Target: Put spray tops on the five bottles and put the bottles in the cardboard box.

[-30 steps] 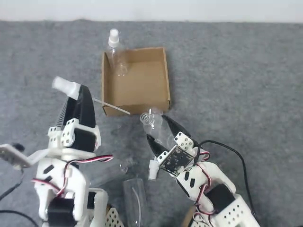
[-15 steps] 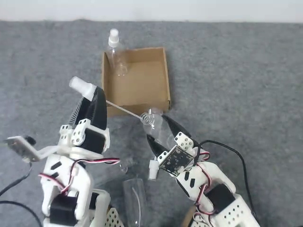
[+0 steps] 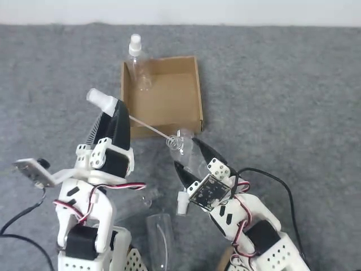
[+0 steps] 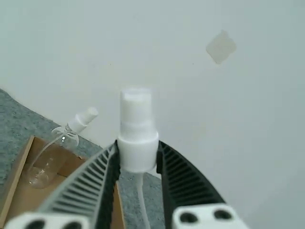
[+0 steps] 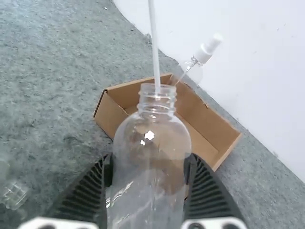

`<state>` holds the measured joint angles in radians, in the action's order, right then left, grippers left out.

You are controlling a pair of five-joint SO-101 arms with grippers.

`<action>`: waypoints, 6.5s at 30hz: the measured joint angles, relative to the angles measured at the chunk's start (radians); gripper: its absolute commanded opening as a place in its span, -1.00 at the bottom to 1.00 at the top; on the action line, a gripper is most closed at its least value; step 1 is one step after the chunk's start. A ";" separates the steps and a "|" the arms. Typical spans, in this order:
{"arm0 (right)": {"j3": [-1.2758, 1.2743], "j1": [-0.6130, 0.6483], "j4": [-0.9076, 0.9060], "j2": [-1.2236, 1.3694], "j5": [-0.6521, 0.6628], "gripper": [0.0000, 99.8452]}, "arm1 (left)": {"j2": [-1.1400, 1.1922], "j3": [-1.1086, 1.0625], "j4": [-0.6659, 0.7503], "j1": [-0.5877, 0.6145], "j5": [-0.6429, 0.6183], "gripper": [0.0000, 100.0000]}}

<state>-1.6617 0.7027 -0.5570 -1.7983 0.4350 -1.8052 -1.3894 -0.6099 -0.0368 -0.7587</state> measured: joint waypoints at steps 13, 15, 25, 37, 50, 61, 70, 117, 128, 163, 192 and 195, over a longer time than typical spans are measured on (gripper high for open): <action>0.000 0.000 -0.014 0.000 0.000 -0.99 | 0.000 0.000 -0.086 -0.219 0.104 -0.98; 0.000 0.002 -0.014 0.000 0.000 -0.99 | 0.000 0.000 -0.098 -0.230 0.112 -0.98; 0.000 0.002 -0.014 0.000 0.000 -0.99 | 0.000 -0.035 -0.121 -0.285 0.120 -0.98; 0.000 0.003 -0.014 0.000 0.002 -0.99 | 0.000 -0.068 -0.180 -0.347 0.193 -0.97; 0.000 0.000 -0.041 0.002 0.002 -0.99 | 0.000 -0.038 -0.322 -0.361 0.193 -0.58; 0.000 0.000 -0.051 0.002 0.002 -0.98 | 0.000 0.097 -0.394 -0.331 0.164 -0.58; 0.000 0.000 -0.051 0.002 0.003 -0.98 | 0.000 0.155 -0.394 -0.247 0.117 -0.59; 0.000 -0.003 0.014 0.005 0.002 -0.99 | -0.003 0.026 -0.353 -0.163 0.127 -0.59; 0.000 -0.003 0.015 0.002 0.003 -0.99 | -0.003 0.064 -0.408 -0.104 0.097 -0.59; 0.000 0.052 0.068 0.002 -0.170 -0.99 | -0.002 -0.092 -0.290 -0.253 0.170 -0.59; 0.000 0.006 0.057 0.005 -0.170 -0.99 | -0.003 -0.077 -0.333 -0.325 0.227 -0.59; 0.000 0.006 0.057 0.005 -0.170 -0.99 | -0.003 -0.072 -0.333 -0.310 0.227 -0.59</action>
<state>-1.6617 0.7089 -0.5002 -1.7937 0.2647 -1.8082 -1.4615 -0.9429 -0.3468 -0.5317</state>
